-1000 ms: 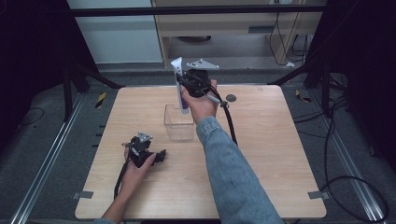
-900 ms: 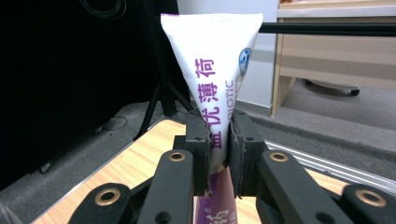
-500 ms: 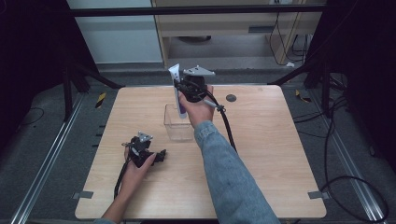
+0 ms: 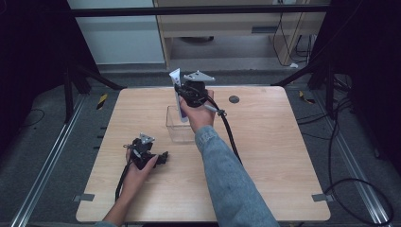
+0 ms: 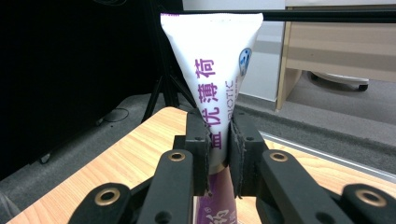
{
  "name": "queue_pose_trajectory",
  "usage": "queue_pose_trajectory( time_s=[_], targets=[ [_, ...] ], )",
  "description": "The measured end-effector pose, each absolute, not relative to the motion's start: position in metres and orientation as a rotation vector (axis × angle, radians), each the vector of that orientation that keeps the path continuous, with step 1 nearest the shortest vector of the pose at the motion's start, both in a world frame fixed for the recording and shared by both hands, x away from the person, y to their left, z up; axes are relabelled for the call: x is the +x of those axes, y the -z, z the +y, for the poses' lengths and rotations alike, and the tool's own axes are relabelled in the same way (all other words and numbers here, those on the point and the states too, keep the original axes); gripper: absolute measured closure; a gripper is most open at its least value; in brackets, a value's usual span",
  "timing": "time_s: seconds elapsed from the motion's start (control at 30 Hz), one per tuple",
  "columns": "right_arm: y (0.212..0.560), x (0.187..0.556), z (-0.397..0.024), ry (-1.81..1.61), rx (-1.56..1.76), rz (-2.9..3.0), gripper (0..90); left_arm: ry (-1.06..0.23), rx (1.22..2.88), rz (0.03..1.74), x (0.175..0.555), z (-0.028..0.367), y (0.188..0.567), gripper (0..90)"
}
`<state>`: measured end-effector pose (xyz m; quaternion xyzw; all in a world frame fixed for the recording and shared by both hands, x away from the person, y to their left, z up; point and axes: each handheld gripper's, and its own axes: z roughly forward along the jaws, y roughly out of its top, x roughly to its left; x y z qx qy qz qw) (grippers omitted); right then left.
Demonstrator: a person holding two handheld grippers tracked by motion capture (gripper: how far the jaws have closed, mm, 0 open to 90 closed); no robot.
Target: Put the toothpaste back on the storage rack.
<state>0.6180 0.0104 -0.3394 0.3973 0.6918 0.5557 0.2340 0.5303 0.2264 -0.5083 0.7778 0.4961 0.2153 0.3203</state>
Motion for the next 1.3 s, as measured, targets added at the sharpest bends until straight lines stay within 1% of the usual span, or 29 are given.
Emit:
queue_pose_trajectory(
  time_s=[1.3],
  targets=[
    [0.37, 0.618, 0.031, -1.477, 1.064, 1.957, 79.5, -0.565, 2.044, 1.301, 0.531, 0.226, 0.508, 0.0]
  ],
)
